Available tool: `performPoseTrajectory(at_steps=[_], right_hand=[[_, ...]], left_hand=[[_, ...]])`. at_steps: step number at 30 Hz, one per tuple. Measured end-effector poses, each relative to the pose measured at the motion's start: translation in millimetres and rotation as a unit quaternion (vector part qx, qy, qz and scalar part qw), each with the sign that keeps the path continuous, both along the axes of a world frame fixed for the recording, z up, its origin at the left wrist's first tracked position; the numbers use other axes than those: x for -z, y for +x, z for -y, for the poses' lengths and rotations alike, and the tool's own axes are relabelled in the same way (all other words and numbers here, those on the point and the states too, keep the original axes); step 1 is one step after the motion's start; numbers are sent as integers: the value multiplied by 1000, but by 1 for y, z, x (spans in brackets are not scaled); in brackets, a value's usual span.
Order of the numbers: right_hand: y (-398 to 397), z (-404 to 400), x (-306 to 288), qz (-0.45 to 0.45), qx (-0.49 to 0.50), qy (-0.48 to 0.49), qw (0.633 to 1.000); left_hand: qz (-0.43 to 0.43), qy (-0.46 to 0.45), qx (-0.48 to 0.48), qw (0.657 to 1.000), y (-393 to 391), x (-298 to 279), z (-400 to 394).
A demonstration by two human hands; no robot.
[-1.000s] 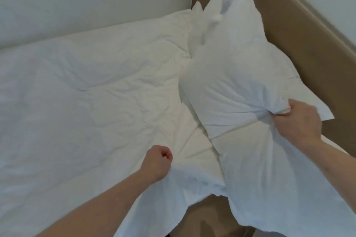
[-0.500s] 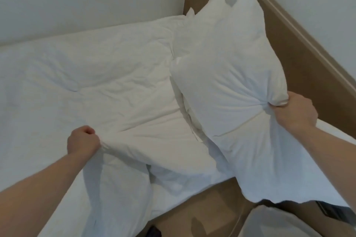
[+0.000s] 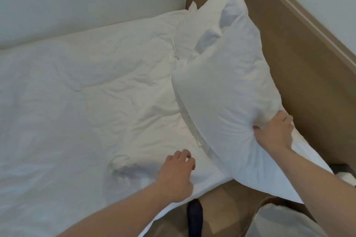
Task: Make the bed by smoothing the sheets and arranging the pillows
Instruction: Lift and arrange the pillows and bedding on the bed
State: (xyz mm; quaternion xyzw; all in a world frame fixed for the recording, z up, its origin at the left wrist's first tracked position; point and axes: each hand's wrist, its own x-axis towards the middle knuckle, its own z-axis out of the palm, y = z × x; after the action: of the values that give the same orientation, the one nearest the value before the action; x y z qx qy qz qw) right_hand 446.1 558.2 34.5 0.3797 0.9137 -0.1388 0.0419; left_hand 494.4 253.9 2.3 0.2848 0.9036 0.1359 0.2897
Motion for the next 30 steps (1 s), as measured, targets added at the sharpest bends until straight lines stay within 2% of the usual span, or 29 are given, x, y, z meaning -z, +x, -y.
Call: performPoseTrajectory(at_steps=[2, 4, 7, 9, 11, 13, 15, 18, 21, 24, 26, 28, 29, 30], right_hand=[[-14, 2, 3, -43, -45, -10, 998], [-30, -5, 7, -45, -114, -23, 992], [-42, -21, 23, 8, -122, -52, 991], [-48, -43, 43, 5, -112, -80, 990], [-55, -63, 53, 14, -72, -111, 991], [-56, -84, 56, 48, -48, -128, 989], [-57, -99, 49, 64, -22, -125, 990], [-60, -122, 27, 81, 9, -123, 989], [-65, -145, 8, 103, 23, -109, 988], [-64, -160, -2, 108, 42, -97, 989], [-67, -165, -6, 103, 48, -95, 989], [-72, -166, -7, 113, 35, -88, 989], [-74, -168, -5, 117, 23, -79, 990], [-75, -169, -5, 115, 16, -72, 991]], left_hand=[[35, -54, 9, 998, -1, 25, -30], [56, -120, -9, 991, -19, 55, -55], [74, -226, -1, 971, -25, 98, -77], [39, -289, -18, 956, -34, 114, -84], [28, -305, -13, 952, -42, 118, -84], [35, -269, -58, 961, -47, 105, -77], [44, -181, -179, 966, -67, 75, -64], [38, -10, -350, 936, -106, 0, -39], [-18, 146, -498, 854, -129, -88, -7], [-94, 281, -632, 716, -139, -164, 30], [-121, 361, -668, 640, -138, -201, 42], [-120, 419, -663, 608, -125, -230, 36], [-116, 433, -649, 615, -117, -237, 31], [-118, 428, -632, 635, -110, -241, 23]])
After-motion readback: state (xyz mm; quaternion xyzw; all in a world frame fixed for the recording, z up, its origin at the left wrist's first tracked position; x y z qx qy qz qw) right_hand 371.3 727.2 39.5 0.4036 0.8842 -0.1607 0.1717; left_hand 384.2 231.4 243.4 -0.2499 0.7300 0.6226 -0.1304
